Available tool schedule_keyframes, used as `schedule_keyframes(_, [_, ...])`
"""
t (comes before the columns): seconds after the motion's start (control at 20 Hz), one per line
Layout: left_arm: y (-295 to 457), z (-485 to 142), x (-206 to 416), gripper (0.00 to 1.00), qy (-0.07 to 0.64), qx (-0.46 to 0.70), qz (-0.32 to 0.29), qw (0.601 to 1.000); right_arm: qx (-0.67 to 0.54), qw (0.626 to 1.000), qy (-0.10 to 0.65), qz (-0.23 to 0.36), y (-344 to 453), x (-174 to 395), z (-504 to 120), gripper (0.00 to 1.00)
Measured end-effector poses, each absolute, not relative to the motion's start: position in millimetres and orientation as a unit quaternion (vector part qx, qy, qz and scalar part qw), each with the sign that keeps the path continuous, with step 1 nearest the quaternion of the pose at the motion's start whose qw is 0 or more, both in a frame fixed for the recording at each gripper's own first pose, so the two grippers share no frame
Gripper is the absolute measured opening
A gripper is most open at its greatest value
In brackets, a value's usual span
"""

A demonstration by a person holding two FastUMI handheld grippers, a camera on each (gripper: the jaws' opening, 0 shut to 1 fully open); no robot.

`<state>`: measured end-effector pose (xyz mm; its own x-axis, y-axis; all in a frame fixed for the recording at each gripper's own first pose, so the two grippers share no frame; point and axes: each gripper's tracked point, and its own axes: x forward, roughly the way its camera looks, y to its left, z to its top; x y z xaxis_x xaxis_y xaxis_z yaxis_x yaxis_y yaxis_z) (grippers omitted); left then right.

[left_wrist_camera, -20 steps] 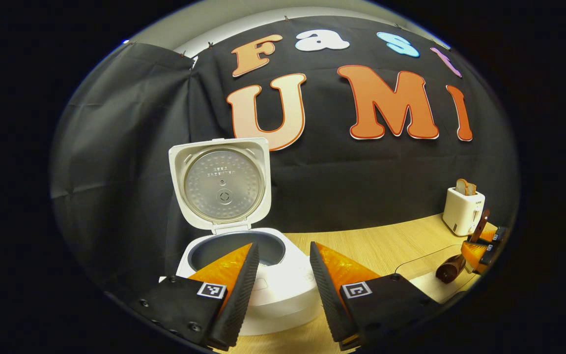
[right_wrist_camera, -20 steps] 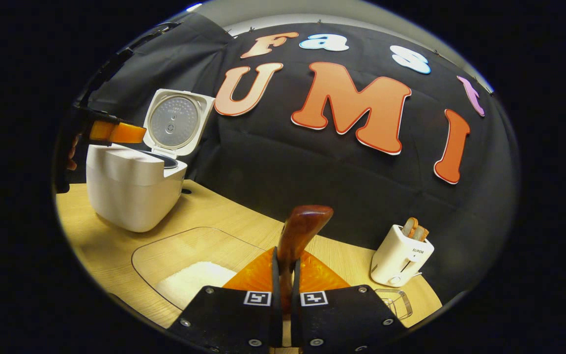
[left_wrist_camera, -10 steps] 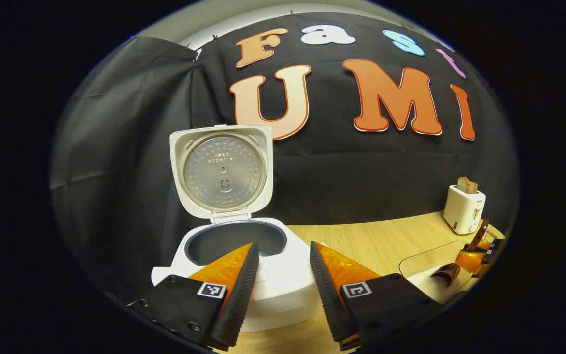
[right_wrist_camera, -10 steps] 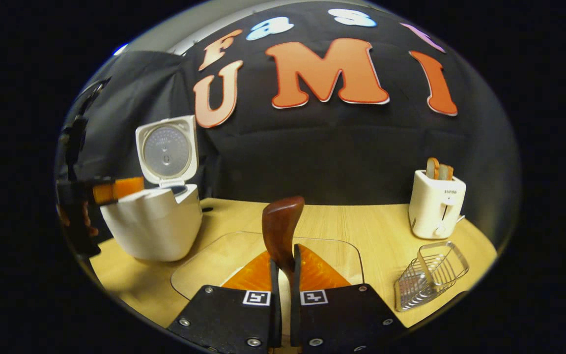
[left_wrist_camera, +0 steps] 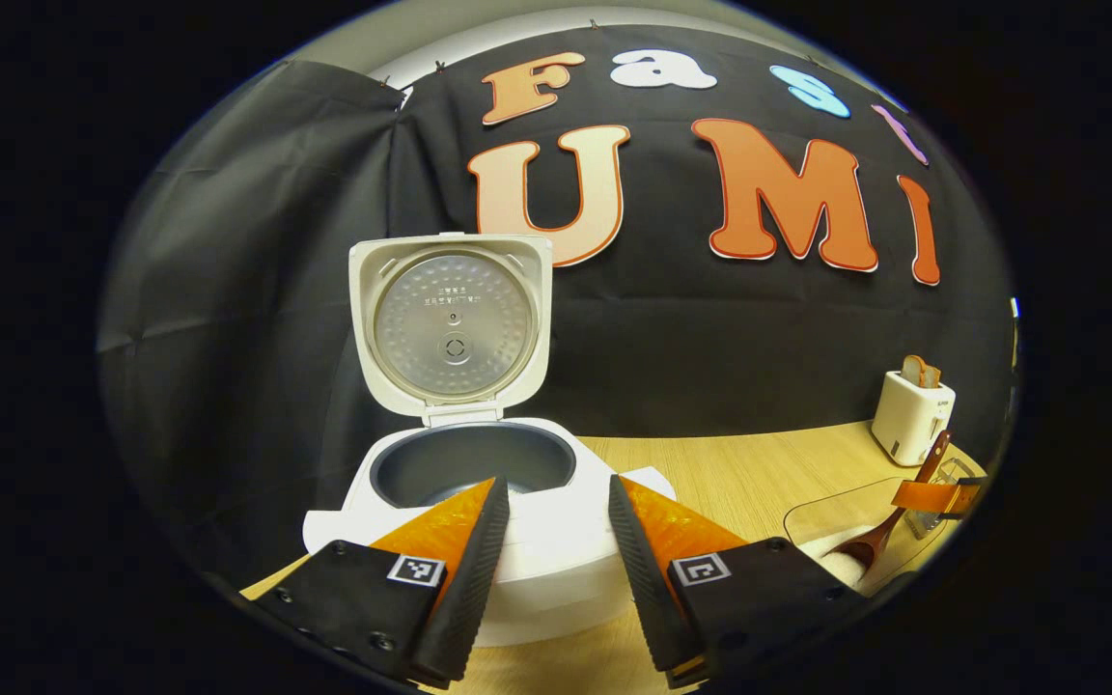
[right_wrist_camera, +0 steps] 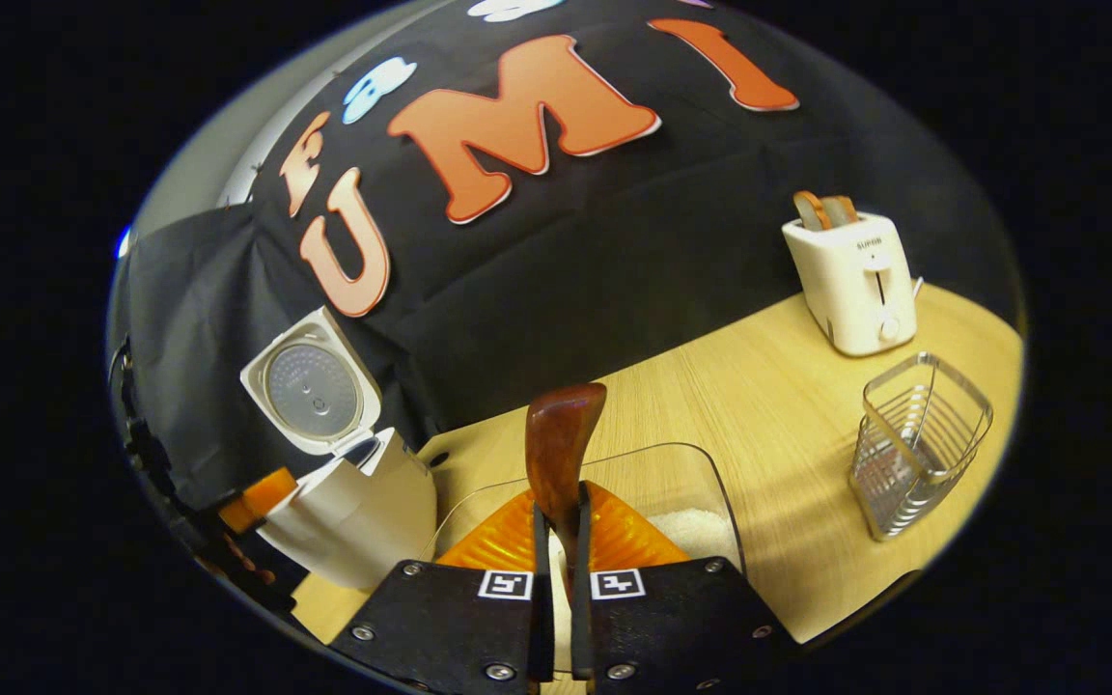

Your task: Close the left gripper, press the button to open the rice cooker; take a wooden spoon from the chopstick holder with the right hand, scoop a spoonful of rice and pour it into the rice cooker, then put the wooden spoon back into the chopstick holder.

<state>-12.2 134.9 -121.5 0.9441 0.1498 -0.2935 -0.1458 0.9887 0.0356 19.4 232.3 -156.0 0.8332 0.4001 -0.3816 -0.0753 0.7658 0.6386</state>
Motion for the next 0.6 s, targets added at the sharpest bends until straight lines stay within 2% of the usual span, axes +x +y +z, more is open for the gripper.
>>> schedule_keyframes(0.4, [144,-121,-18,0.69,0.146,-0.001,0.082,0.986,0.412,0.854,0.291,0.128,238,23,-159,0.07])
schedule_keyframes(0.6, [146,-120,-20,0.7,0.145,-0.002,0.085,0.986,0.491,0.805,0.309,0.126,242,26,-157,0.07])
